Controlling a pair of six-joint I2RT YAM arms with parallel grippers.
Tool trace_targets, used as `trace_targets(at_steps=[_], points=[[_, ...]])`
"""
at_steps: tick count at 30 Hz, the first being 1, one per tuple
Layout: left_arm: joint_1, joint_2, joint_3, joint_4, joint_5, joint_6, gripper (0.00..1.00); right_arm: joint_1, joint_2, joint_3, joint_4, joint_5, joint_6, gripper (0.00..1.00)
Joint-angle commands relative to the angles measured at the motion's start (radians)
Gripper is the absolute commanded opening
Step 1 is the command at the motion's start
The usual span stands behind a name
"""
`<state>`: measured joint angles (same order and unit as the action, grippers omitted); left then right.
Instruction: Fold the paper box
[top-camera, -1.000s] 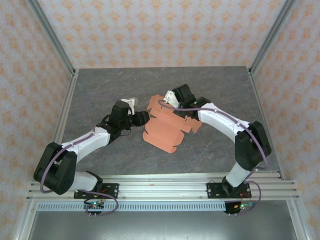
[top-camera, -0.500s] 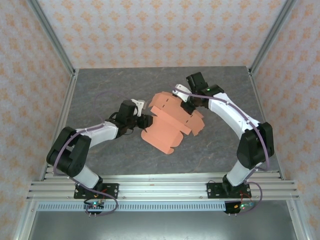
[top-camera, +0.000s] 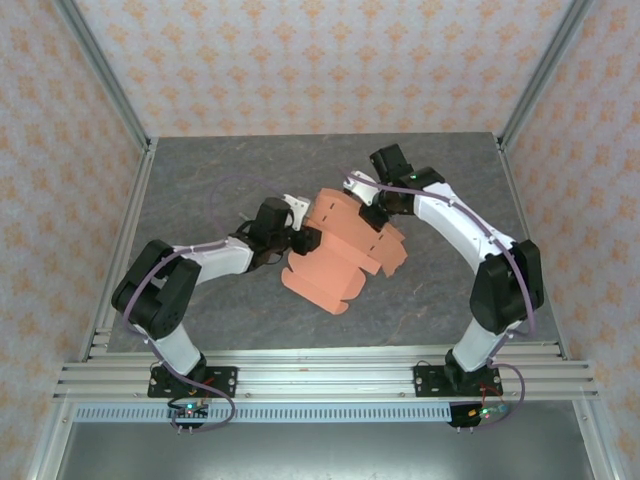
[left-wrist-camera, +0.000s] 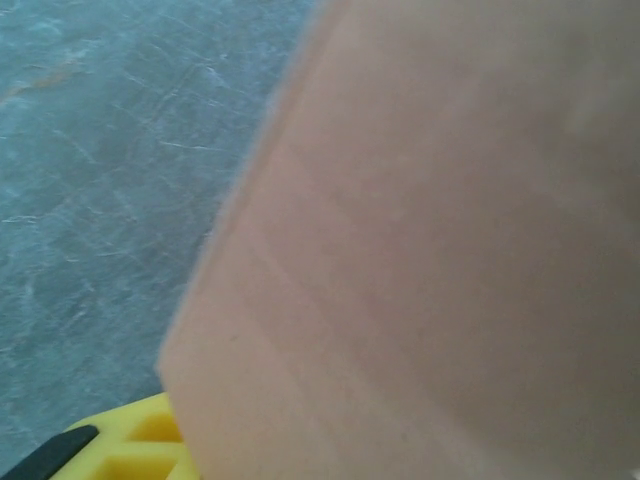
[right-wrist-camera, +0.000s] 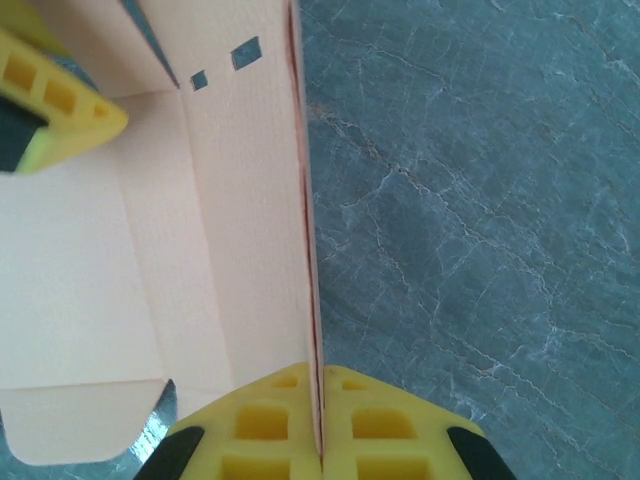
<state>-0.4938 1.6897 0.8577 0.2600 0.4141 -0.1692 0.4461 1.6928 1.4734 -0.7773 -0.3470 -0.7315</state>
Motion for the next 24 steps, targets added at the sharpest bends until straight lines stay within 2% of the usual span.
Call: trace_targets(at_steps=[1, 5, 13, 19, 24], points=[[-0.022, -0.028, -0.005, 0.065, -0.057, 0.009, 0.36, 0.001, 0.025, 0.052, -0.017, 0.006, 0.063, 0.00], [-0.042, -0.048, -0.033, 0.103, -0.069, 0.008, 0.31, 0.000, 0.039, 0.062, -0.015, 0.019, 0.092, 0.00], [-0.064, -0.050, -0.028, 0.129, -0.099, 0.035, 0.17, 0.000, 0.043, 0.052, -0.002, 0.001, 0.116, 0.00], [-0.085, -0.084, -0.058, 0.158, -0.140, 0.124, 0.15, 0.001, 0.051, 0.060, -0.013, 0.016, 0.118, 0.00], [-0.114, -0.130, -0.104, 0.179, -0.169, 0.240, 0.18, 0.001, 0.066, 0.075, -0.019, 0.018, 0.126, 0.00]])
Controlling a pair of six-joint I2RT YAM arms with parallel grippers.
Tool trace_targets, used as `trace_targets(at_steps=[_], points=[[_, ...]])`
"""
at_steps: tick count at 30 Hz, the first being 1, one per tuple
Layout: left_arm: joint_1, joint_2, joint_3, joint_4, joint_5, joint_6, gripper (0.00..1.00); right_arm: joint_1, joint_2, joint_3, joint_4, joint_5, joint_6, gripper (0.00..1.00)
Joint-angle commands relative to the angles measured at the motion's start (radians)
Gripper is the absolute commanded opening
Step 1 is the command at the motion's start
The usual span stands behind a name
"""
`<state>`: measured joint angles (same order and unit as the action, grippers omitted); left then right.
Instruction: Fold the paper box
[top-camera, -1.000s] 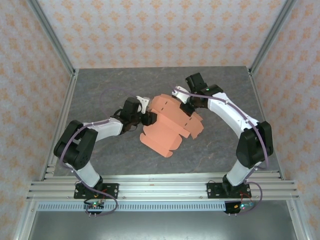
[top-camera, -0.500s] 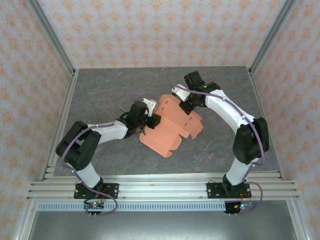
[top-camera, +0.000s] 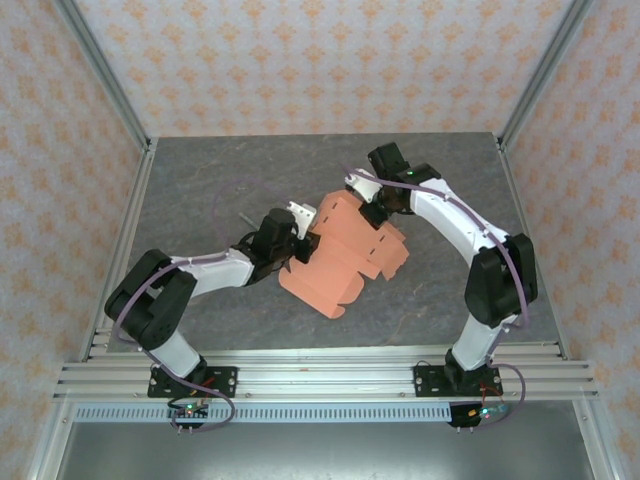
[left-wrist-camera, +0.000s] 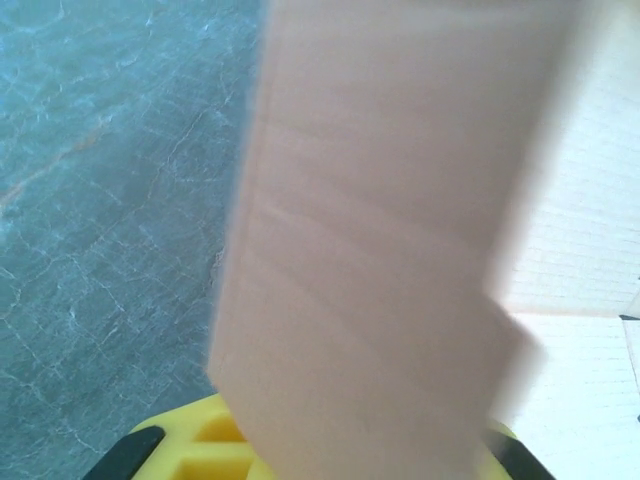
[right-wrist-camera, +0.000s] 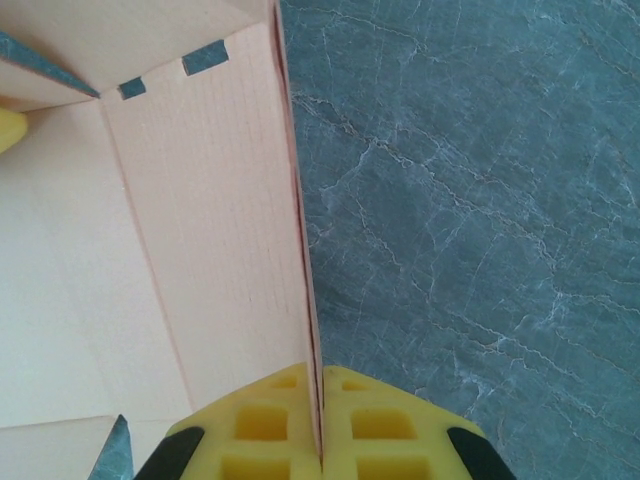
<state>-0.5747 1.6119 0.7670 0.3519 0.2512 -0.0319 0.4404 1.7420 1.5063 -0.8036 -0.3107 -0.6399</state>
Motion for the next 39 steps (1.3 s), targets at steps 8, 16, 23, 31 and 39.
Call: trace_targets(at_steps=[8, 16, 23, 31, 39], points=[[-0.082, -0.033, 0.039, 0.002, -0.084, 0.206, 0.14, 0.006, 0.039, 0.074, -0.001, -0.048, 0.056, 0.00], [-0.114, 0.010, 0.110, -0.076, -0.086, 0.285, 0.12, 0.006, 0.039, 0.068, 0.016, -0.090, 0.086, 0.00], [-0.147, 0.058, 0.163, -0.148, -0.087, 0.334, 0.12, 0.007, 0.041, 0.063, 0.034, -0.117, 0.119, 0.00], [-0.179, 0.050, 0.173, -0.171, -0.172, 0.366, 0.13, 0.007, 0.050, 0.074, 0.008, -0.079, 0.106, 0.00], [-0.114, 0.020, 0.184, -0.224, -0.085, 0.354, 0.26, 0.006, 0.039, 0.071, -0.014, -0.069, 0.069, 0.00]])
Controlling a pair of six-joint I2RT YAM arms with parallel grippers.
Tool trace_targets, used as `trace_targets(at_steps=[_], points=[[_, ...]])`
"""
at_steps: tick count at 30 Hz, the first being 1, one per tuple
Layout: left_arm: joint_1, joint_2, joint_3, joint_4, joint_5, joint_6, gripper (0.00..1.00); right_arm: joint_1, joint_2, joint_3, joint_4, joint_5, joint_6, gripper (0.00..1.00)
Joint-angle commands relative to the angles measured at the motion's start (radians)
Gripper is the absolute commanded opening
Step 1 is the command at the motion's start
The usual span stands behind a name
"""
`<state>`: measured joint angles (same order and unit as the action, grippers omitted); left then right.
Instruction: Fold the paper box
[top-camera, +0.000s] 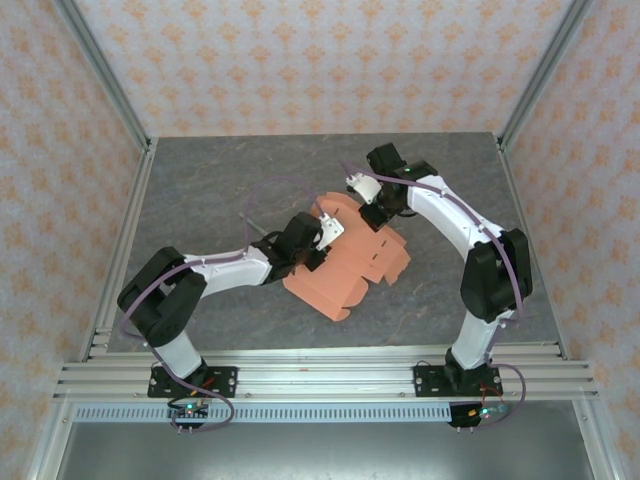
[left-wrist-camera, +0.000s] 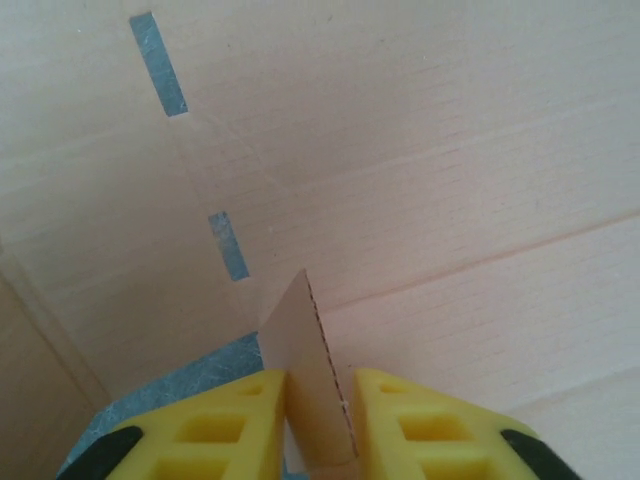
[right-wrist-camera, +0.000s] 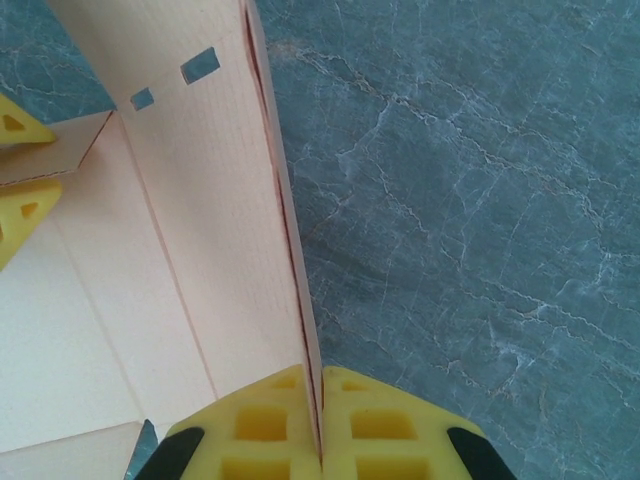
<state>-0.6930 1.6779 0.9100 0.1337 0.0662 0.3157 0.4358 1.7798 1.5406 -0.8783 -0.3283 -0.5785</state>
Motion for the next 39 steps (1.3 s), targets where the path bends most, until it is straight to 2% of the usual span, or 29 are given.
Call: trace_targets(at_steps=[1, 5, 13, 18, 22, 26, 28, 33, 39], points=[[0.013, -0.043, 0.045, -0.016, 0.115, 0.007, 0.27, 0.012, 0.001, 0.036, 0.059, -0.052, 0.004, 0.00], [0.031, -0.037, 0.066, -0.054, 0.140, 0.013, 0.33, 0.011, -0.001, 0.038, 0.050, -0.059, -0.016, 0.00], [0.098, -0.072, 0.052, -0.097, 0.102, 0.004, 0.48, 0.012, -0.014, 0.038, 0.023, -0.056, -0.065, 0.00], [0.118, -0.073, 0.052, -0.126, 0.116, -0.001, 0.50, 0.009, -0.018, 0.059, -0.003, -0.060, -0.084, 0.00], [0.117, -0.051, 0.082, -0.131, 0.161, -0.018, 0.46, 0.009, -0.011, 0.072, -0.009, -0.069, -0.077, 0.00], [0.115, -0.023, 0.121, -0.145, 0.215, -0.040, 0.31, 0.009, -0.006, 0.075, -0.004, -0.074, -0.060, 0.00], [0.106, -0.024, 0.117, -0.126, 0.230, -0.053, 0.27, 0.008, -0.001, 0.075, -0.002, -0.076, -0.051, 0.00], [0.089, -0.016, 0.110, -0.094, 0.276, -0.076, 0.24, 0.007, 0.012, 0.078, 0.006, -0.079, -0.040, 0.00], [0.094, -0.058, 0.063, -0.073, 0.252, -0.089, 0.25, 0.008, 0.001, 0.072, 0.011, -0.059, -0.057, 0.00]])
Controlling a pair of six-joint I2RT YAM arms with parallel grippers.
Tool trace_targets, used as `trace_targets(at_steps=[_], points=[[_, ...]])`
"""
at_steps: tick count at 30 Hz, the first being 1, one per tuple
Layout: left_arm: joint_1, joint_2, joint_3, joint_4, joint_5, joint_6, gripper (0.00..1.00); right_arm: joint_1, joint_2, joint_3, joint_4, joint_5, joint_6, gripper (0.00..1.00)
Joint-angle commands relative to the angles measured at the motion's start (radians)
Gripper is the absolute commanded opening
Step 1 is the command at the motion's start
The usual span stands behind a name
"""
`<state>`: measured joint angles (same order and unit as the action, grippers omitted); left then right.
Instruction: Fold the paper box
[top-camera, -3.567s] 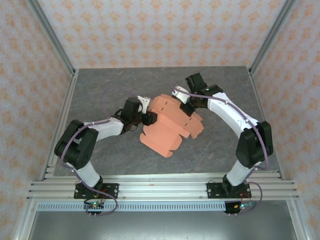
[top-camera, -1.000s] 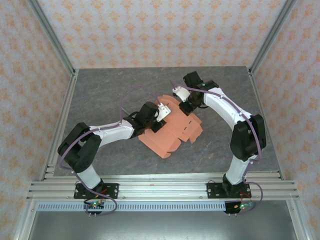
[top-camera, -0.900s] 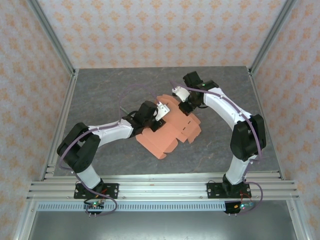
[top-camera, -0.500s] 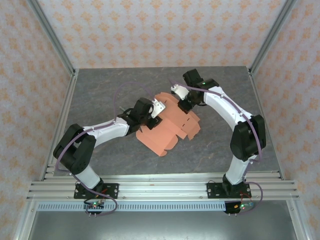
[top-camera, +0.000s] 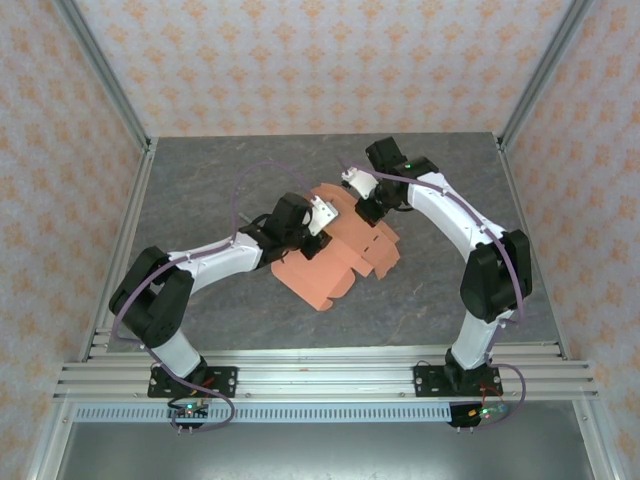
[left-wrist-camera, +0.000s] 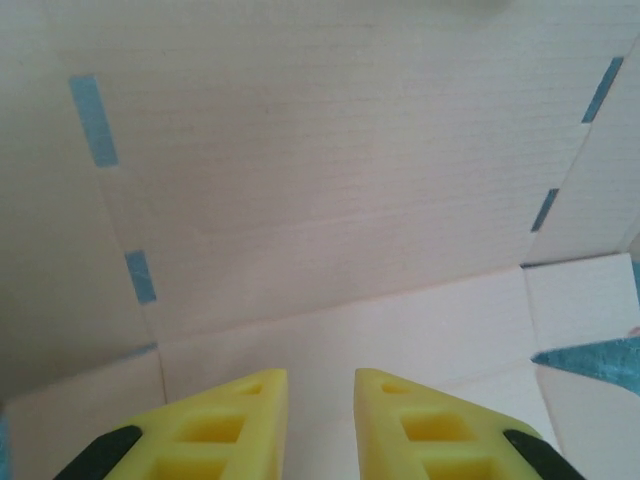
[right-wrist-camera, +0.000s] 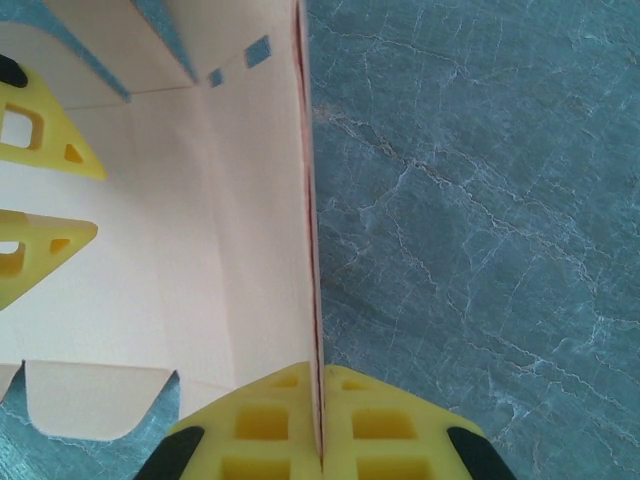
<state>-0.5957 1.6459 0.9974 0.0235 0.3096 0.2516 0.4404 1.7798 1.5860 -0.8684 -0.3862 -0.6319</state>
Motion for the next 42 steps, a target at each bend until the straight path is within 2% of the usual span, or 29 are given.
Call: trace_targets(at_steps=[1, 7, 12, 20, 30, 42], points=[[0.000, -0.045, -0.036, 0.040, 0.008, -0.034, 0.25, 0.004, -0.003, 0.024, 0.001, 0.000, -0.008, 0.00], [0.072, -0.218, -0.152, 0.079, 0.039, -0.125, 0.29, 0.003, -0.054, -0.020, 0.028, -0.030, -0.051, 0.00], [0.166, -0.285, -0.128, 0.071, 0.218, -0.219, 0.36, 0.003, -0.084, -0.055, 0.042, -0.064, -0.068, 0.00], [0.205, -0.126, 0.108, -0.081, 0.431, -0.194, 0.40, 0.004, -0.094, -0.059, 0.035, -0.076, -0.066, 0.00], [0.258, -0.010, 0.240, -0.160, 0.443, -0.192, 0.42, 0.004, -0.095, -0.048, 0.020, -0.085, -0.078, 0.00], [0.256, 0.082, 0.397, -0.243, 0.567, -0.153, 0.44, 0.005, -0.074, -0.024, 0.006, -0.123, -0.078, 0.00]])
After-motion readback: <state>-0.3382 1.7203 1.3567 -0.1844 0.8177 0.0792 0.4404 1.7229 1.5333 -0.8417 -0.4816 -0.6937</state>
